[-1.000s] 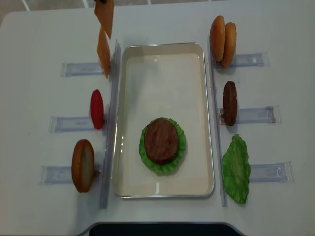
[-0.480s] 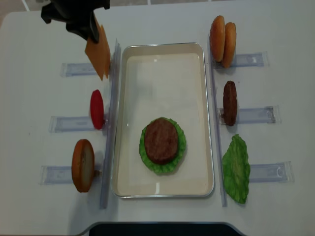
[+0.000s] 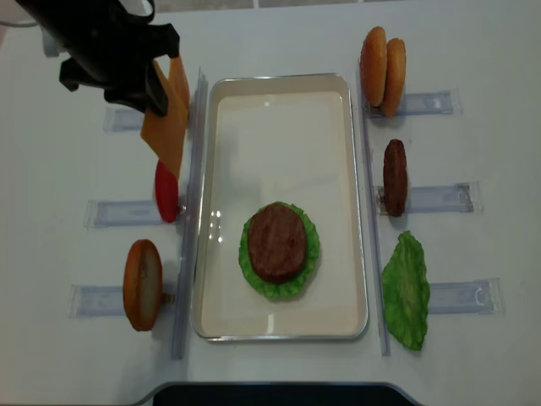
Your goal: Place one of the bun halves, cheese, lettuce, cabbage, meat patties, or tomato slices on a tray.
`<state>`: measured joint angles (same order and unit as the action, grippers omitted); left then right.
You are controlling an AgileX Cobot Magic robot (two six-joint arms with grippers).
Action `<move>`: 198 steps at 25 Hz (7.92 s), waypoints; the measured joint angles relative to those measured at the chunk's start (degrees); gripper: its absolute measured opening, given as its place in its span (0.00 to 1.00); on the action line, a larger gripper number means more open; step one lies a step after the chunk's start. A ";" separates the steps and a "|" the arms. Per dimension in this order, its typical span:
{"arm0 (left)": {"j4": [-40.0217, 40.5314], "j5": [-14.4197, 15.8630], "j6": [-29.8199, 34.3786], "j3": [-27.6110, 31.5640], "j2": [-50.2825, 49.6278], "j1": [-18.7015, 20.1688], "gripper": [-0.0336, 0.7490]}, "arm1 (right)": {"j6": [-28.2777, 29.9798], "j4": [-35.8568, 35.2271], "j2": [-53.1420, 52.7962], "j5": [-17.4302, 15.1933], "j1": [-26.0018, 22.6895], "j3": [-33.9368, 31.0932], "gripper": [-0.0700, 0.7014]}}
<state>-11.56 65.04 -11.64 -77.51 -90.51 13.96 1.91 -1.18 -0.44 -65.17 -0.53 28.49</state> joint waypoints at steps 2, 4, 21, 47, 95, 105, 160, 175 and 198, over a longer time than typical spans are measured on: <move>-2.33 -1.36 1.54 1.80 0.94 0.00 0.08 | 0.00 0.00 0.00 0.00 0.00 0.00 0.55; -5.21 -2.16 3.47 3.52 1.41 0.00 0.08 | 0.00 0.00 0.00 0.00 0.00 0.00 0.55; -30.90 -6.48 24.05 15.17 1.49 0.34 0.08 | 0.00 0.00 0.00 0.00 0.00 0.00 0.55; -37.45 -13.42 31.25 16.85 -9.19 10.75 0.08 | 0.00 0.00 0.00 0.00 0.00 0.00 0.55; -14.09 -7.13 16.91 9.72 -9.08 10.75 0.64 | 0.00 0.00 0.00 0.00 0.00 0.00 0.55; 1.69 3.95 7.70 -1.35 -9.08 10.87 0.64 | 0.00 0.00 0.00 0.00 0.00 0.00 0.55; 12.06 4.71 10.46 -5.20 -8.61 -18.03 0.63 | 0.00 0.00 0.00 0.00 0.00 0.00 0.55; 12.01 4.75 10.50 0.01 -0.55 -18.03 0.61 | 0.00 0.00 0.00 0.00 0.00 0.00 0.55; 11.56 6.02 10.50 24.93 40.14 -18.03 0.61 | 0.00 0.00 0.00 0.00 0.00 0.00 0.55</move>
<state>0.00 71.06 -1.14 -52.57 -50.37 -4.07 1.91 -1.18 -0.44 -65.17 -0.53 28.49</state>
